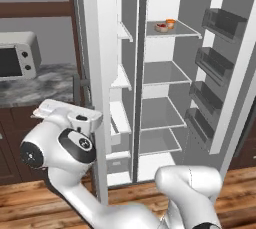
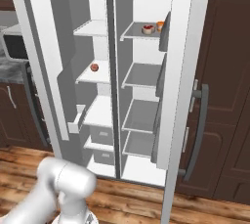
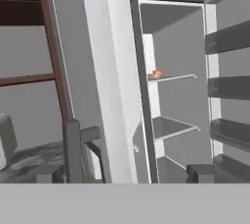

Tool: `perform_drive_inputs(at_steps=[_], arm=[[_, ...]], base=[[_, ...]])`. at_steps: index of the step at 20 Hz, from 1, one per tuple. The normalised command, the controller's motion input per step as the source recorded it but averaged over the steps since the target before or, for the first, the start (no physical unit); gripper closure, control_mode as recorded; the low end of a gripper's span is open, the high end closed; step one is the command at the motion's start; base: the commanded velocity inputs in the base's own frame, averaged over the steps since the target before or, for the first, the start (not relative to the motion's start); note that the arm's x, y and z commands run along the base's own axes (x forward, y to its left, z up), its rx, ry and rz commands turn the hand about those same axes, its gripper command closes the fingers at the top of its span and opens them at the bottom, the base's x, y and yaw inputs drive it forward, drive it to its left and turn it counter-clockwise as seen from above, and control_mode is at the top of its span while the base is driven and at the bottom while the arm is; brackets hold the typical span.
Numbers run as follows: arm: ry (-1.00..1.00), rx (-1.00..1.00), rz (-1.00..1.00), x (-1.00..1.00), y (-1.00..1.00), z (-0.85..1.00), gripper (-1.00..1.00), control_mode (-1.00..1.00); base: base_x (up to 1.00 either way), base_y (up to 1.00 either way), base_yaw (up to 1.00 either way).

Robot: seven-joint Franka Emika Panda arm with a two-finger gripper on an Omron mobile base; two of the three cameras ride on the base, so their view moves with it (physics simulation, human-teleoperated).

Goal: Pick up the frozen steak from the freezer, place it on any shelf in the fridge, and close the fridge and freezer doors when done.

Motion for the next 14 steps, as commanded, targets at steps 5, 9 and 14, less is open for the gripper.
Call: perform_drive_inputs(at_steps=[5,9,14], arm=[[0.0,-0.07,-0.19,0.99,0.62,-0.28,-1.0,-1.0],[0.0,-0.03,-0.16,0.84,0.3,-0.2,-1.0,-1.0],[0.0,-0.01,-0.05,0.7,0.0,-0.21,-1.0,-1.0]], base=[[0.0,0.0,0.0],[0.0,0.0,0.0],[0.0,0.0,0.0]])
